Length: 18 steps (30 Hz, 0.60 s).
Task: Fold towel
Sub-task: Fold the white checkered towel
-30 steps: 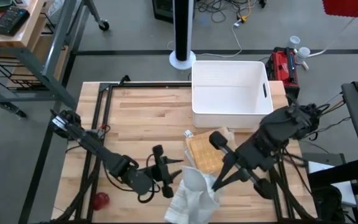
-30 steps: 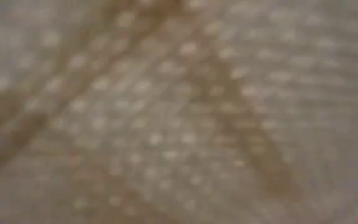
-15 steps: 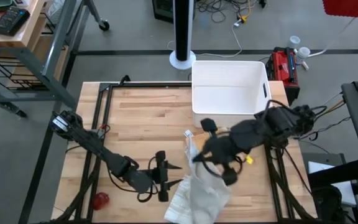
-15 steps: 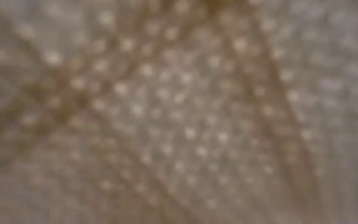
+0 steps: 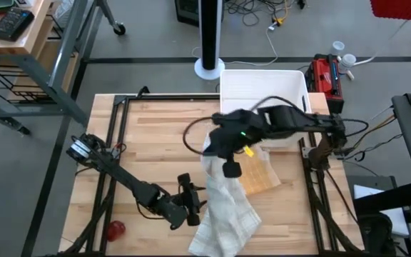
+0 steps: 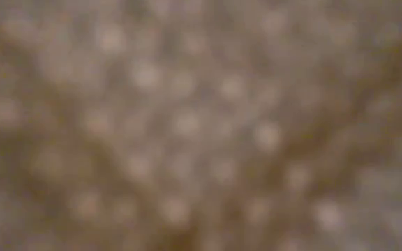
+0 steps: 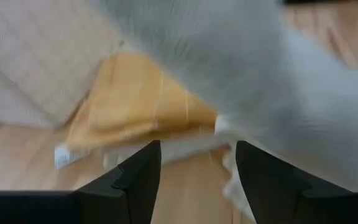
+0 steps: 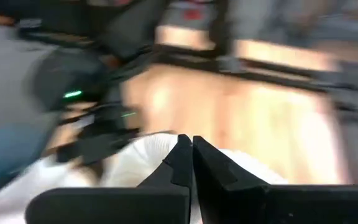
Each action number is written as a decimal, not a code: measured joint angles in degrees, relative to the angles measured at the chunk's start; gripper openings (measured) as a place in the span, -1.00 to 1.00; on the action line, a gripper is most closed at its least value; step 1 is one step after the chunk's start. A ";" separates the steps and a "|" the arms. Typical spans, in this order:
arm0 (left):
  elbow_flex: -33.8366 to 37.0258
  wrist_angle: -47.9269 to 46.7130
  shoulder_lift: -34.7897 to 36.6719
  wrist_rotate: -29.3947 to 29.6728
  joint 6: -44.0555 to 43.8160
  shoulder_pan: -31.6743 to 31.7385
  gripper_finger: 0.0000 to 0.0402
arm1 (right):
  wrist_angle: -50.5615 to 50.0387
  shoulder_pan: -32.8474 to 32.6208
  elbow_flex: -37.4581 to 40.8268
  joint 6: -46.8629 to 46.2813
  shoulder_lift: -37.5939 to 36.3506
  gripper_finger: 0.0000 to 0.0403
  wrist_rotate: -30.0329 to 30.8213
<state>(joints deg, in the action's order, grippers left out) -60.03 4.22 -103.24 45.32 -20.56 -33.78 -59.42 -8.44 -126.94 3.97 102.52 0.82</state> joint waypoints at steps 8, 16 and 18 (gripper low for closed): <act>0.00 -7.35 0.28 0.09 -8.70 -1.99 -0.11 | 3.01 1.13 15.30 12.67 -1.58 -1.00 -25.44; -0.05 -6.39 5.72 0.72 -8.48 -6.43 -0.22 | 16.47 -8.04 33.91 18.62 -7.49 -1.00 -33.40; -0.06 -3.02 6.14 0.75 -7.33 -7.28 -0.24 | 21.54 -10.96 37.55 18.06 -9.77 -1.00 -30.53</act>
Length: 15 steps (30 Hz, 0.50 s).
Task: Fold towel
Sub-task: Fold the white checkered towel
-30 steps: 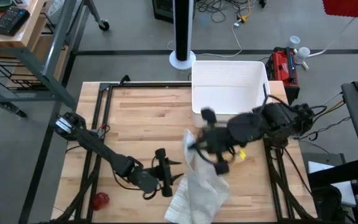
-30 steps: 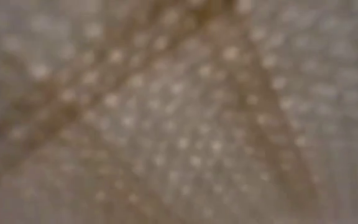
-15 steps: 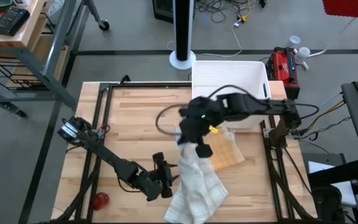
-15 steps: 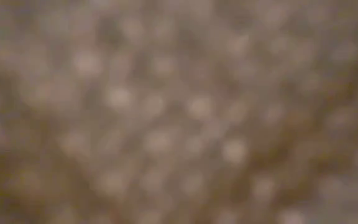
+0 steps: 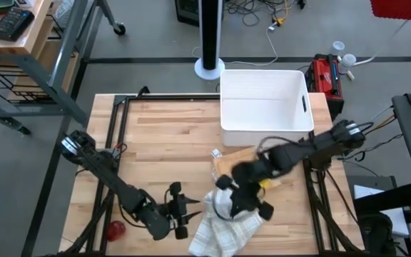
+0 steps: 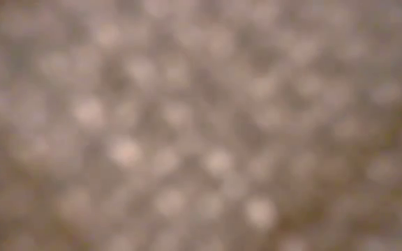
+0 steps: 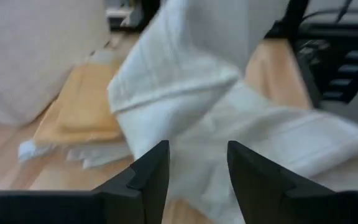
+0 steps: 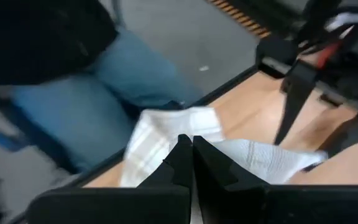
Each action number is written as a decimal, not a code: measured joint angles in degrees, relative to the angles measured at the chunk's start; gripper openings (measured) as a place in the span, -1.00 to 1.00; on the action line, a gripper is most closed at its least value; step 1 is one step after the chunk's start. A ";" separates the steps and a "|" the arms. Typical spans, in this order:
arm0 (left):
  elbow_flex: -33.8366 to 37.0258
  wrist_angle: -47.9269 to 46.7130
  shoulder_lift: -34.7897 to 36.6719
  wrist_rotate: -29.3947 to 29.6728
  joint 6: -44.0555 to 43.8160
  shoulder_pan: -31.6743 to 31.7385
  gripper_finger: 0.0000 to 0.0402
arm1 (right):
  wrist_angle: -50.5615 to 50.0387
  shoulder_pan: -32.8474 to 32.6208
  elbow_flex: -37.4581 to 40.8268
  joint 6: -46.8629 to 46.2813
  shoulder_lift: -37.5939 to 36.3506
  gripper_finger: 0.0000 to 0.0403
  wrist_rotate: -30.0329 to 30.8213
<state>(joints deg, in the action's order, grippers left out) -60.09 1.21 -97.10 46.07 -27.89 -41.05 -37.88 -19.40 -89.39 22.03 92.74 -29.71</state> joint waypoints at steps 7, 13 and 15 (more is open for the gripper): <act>0.01 15.49 0.26 1.39 11.76 -0.64 -0.26 | 7.95 -7.89 5.34 -1.58 -3.52 -1.00 13.62; 0.08 15.83 0.20 1.59 10.99 -0.12 -0.11 | 9.17 -10.29 5.23 -1.91 -3.13 -1.00 16.36; 0.12 15.89 0.18 1.57 10.13 0.38 -0.05 | 9.17 -10.52 5.23 -1.89 -3.05 -1.00 16.28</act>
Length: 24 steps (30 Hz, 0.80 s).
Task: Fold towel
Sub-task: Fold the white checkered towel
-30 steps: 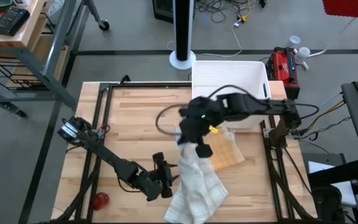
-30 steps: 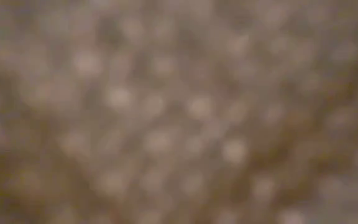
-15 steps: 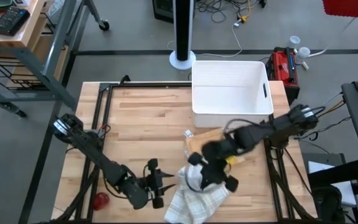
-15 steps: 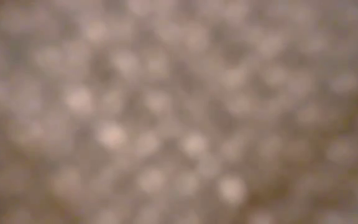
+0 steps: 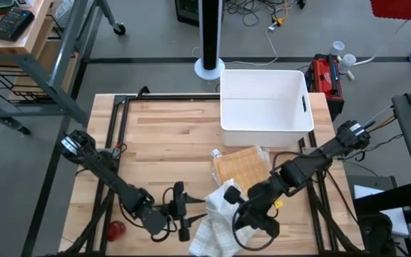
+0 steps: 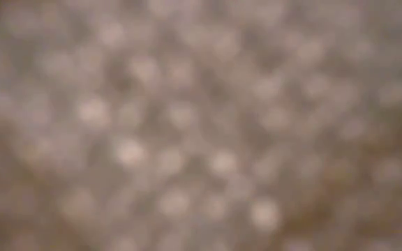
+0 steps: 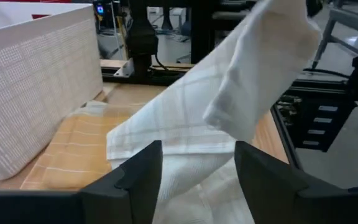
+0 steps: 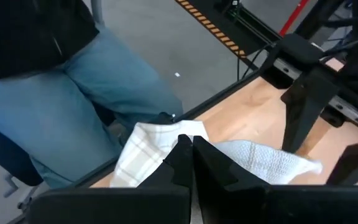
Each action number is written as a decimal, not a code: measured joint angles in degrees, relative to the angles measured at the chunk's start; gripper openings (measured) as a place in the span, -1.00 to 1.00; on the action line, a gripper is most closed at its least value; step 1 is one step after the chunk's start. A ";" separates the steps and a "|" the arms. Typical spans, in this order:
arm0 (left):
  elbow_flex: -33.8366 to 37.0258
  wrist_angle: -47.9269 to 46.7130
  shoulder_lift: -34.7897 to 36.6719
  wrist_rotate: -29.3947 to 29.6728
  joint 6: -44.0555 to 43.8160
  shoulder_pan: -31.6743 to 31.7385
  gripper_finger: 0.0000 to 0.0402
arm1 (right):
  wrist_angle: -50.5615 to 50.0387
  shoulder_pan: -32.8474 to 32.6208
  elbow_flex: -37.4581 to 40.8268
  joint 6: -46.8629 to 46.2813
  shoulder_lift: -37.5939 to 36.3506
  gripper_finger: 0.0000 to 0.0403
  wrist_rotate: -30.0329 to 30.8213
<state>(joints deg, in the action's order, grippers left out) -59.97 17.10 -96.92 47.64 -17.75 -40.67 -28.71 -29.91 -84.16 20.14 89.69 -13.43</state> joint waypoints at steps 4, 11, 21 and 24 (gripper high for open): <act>0.05 1.44 -0.35 -0.60 -0.57 1.68 0.09 | 0.55 0.07 0.00 0.42 0.00 -1.00 0.10; 0.07 8.80 -2.40 -11.12 5.22 3.22 0.24 | 0.76 0.04 0.00 0.42 0.02 -1.00 0.11; 0.11 9.76 -2.98 -18.74 7.00 3.03 0.27 | 0.70 0.04 0.00 -0.02 0.04 -1.00 2.15; 0.11 9.51 -3.02 -18.64 6.86 2.81 0.23 | 0.66 0.04 0.00 0.01 0.04 -1.00 4.29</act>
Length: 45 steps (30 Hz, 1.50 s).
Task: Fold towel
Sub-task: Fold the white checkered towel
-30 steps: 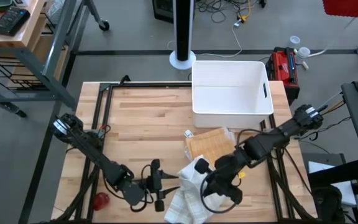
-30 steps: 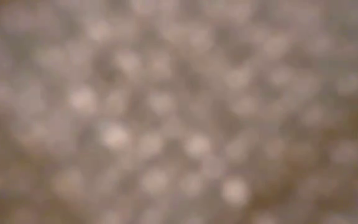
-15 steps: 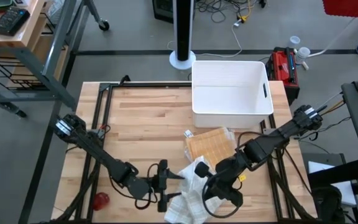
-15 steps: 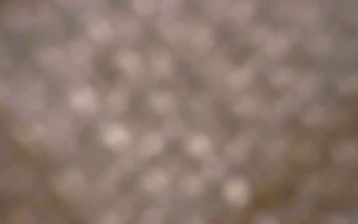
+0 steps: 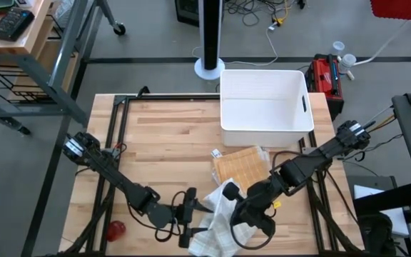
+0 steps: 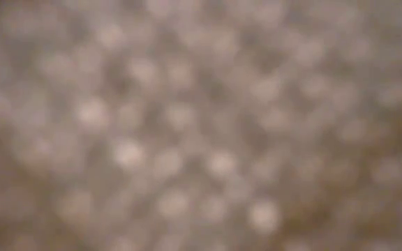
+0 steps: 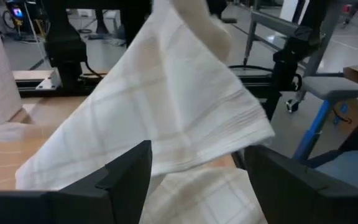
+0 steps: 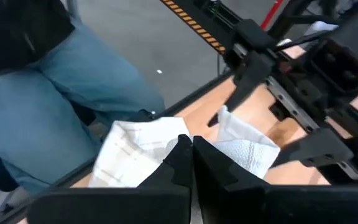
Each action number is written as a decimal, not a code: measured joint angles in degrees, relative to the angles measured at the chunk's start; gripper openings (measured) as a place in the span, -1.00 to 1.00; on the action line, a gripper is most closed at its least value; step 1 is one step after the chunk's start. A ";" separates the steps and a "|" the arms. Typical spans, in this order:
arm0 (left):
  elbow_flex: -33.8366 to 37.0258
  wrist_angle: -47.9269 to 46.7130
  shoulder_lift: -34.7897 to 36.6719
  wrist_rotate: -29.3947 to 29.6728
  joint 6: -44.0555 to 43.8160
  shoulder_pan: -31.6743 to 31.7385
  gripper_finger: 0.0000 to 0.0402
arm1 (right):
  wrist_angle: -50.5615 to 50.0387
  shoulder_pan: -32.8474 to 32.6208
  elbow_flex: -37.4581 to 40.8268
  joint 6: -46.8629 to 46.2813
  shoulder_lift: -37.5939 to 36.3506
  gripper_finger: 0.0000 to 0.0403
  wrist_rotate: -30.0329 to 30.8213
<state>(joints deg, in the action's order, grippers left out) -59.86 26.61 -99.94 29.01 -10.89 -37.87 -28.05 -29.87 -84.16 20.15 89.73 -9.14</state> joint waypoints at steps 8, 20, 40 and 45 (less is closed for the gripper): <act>0.00 0.02 -0.05 8.43 0.81 0.30 0.15 | 0.56 -0.02 0.00 -1.20 0.00 -1.00 6.69; 0.00 0.74 -0.07 9.78 2.29 0.22 0.18 | 7.09 0.02 0.02 -1.91 -0.27 -1.00 12.06; -0.66 10.82 0.15 30.03 16.09 -1.26 -0.99 | 3.11 0.02 0.04 -2.15 -0.25 -0.99 10.65; -10.44 10.29 1.21 45.94 39.88 -4.91 -1.00 | 0.99 0.02 0.09 -2.19 -4.33 -0.87 13.72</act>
<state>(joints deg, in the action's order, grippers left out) -70.29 36.90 -98.73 74.94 28.99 -42.78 -27.06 -29.85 -84.07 17.96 85.40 4.58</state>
